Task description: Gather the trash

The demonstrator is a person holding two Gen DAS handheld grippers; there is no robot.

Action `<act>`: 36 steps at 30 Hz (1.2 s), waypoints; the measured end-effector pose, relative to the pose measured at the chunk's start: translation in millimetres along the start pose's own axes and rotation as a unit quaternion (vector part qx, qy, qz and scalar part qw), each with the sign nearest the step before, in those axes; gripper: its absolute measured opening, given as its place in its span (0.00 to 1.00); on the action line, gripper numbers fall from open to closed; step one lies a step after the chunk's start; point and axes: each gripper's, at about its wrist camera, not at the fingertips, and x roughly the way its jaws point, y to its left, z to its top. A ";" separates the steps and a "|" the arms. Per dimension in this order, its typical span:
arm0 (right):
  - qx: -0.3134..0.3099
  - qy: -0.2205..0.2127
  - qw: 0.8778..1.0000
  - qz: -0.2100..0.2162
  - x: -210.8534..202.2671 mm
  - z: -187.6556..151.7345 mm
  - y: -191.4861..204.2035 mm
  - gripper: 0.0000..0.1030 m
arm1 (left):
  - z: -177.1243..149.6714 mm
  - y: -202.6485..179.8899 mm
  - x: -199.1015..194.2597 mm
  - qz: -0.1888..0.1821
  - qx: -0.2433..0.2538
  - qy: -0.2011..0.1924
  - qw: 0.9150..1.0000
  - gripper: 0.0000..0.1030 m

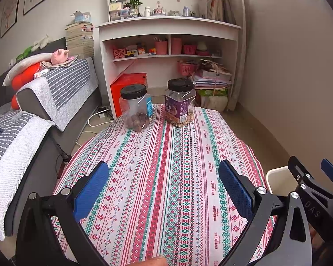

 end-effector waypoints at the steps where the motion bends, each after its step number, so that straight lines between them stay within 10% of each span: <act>1: 0.000 0.000 1.000 0.000 0.0 -0.1 0.2 0.93 | 0.1 -0.3 0.1 0.000 0.000 0.000 1.000 0.93; 36: -0.009 0.006 1.000 0.008 2.4 -0.4 -6.6 0.93 | -3.7 -6.5 5.6 -0.012 0.023 0.003 1.000 0.82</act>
